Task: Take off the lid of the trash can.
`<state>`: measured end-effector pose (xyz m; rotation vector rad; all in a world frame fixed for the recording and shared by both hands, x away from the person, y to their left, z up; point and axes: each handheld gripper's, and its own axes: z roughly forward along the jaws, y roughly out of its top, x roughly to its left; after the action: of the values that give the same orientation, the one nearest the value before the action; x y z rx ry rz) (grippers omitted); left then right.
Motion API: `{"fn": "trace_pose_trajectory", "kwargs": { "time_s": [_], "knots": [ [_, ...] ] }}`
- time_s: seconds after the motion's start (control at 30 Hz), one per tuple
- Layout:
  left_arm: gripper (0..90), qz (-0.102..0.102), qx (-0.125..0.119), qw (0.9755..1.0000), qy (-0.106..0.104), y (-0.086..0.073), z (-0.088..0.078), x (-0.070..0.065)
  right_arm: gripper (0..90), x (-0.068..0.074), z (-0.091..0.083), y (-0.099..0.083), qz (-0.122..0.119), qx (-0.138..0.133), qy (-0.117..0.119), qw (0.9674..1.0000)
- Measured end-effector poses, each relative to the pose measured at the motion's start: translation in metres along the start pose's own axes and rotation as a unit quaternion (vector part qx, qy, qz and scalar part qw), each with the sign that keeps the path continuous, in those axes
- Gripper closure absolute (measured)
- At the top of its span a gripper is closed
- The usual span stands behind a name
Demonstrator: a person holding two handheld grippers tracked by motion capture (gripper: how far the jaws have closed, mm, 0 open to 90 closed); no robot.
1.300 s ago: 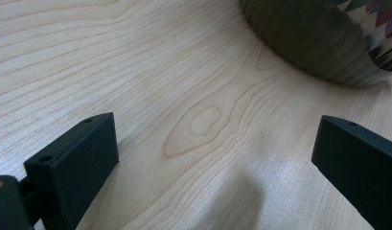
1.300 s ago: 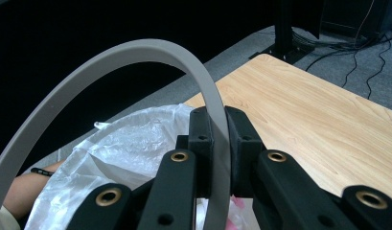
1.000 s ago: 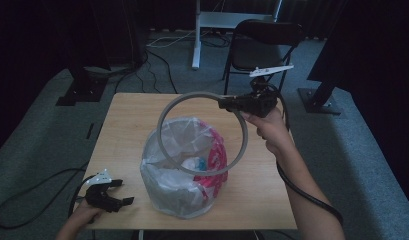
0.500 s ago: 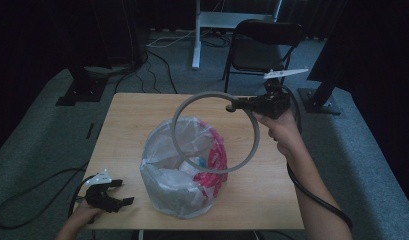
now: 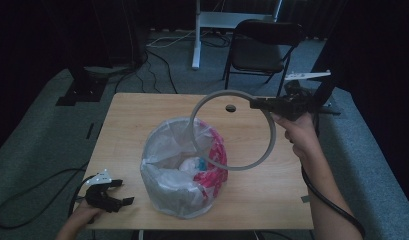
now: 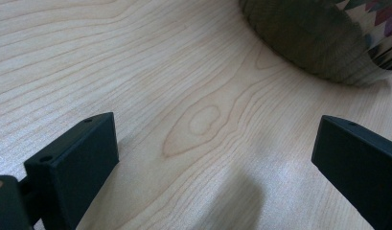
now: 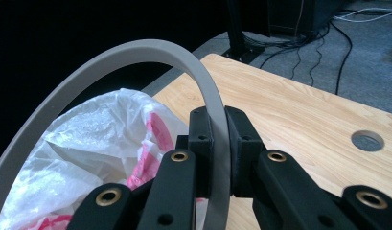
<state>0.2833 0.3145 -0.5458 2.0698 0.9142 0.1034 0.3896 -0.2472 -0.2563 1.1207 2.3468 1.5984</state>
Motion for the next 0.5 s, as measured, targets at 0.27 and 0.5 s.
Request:
{"fn": "trace_pose_trajectory", "kwargs": {
  "time_s": [0.27,0.5],
  "knots": [
    [2.1,-0.001,0.000,1.0000,-0.001,0.000,0.000,0.000,82.7,-0.011,-0.019,-0.008,0.008,-0.006,-0.015,0.9998],
    [2.1,0.000,0.000,1.0000,0.000,0.000,0.000,0.000,82.7,-0.022,-0.033,-0.018,0.020,-0.006,-0.030,0.9994]
  ]
}}
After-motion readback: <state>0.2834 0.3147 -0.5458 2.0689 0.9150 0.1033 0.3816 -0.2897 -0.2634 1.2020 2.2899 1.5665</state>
